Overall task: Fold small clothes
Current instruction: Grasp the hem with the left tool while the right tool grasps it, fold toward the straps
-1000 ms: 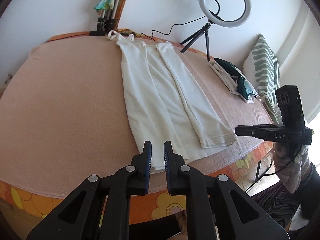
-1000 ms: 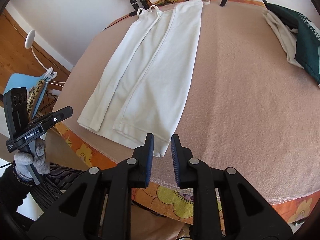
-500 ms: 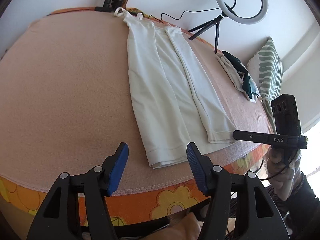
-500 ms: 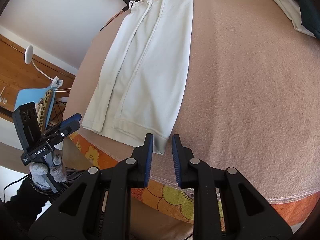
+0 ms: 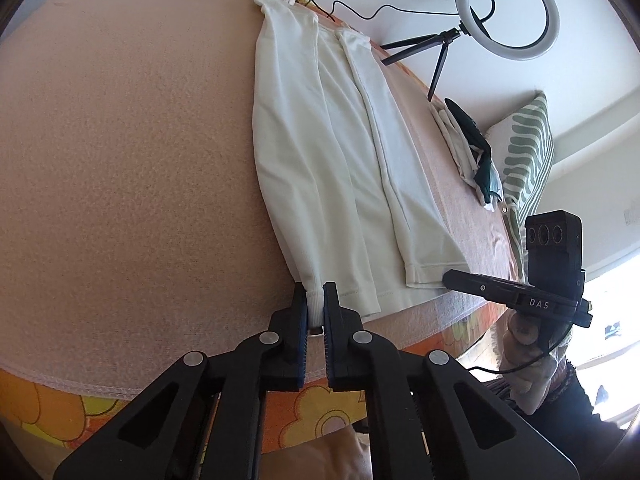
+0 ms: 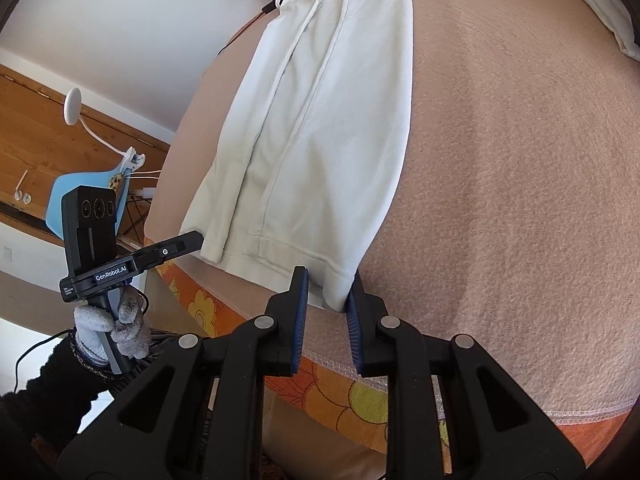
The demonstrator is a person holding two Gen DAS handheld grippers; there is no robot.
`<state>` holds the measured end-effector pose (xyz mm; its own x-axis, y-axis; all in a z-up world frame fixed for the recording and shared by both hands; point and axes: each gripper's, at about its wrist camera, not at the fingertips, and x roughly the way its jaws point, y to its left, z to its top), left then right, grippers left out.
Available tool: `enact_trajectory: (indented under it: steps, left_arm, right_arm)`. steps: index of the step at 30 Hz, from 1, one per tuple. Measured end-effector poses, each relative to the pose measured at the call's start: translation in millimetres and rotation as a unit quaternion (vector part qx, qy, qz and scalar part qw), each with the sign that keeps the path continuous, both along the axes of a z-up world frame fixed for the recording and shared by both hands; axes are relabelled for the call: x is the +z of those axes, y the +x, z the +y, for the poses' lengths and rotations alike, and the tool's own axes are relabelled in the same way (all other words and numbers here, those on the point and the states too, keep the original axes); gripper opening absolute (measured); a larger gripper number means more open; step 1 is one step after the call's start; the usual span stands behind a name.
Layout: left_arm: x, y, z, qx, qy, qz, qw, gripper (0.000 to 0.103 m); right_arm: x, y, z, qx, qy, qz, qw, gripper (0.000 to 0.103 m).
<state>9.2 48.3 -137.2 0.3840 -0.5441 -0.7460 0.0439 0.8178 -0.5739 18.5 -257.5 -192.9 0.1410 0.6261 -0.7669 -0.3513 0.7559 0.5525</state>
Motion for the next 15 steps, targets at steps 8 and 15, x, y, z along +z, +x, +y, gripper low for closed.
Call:
enact_trajectory:
  steps: [8, 15]
  left_arm:
    - [23, 12, -2, 0.001, -0.018, -0.027, 0.9995, 0.004]
    - [47, 47, 0, 0.012, -0.004, -0.062, 0.998, 0.004]
  right_arm:
    - [16, 3, -9, -0.013, 0.047, -0.016, 0.999, 0.007]
    - [40, 24, -9, -0.037, 0.073, -0.039, 0.996, 0.007]
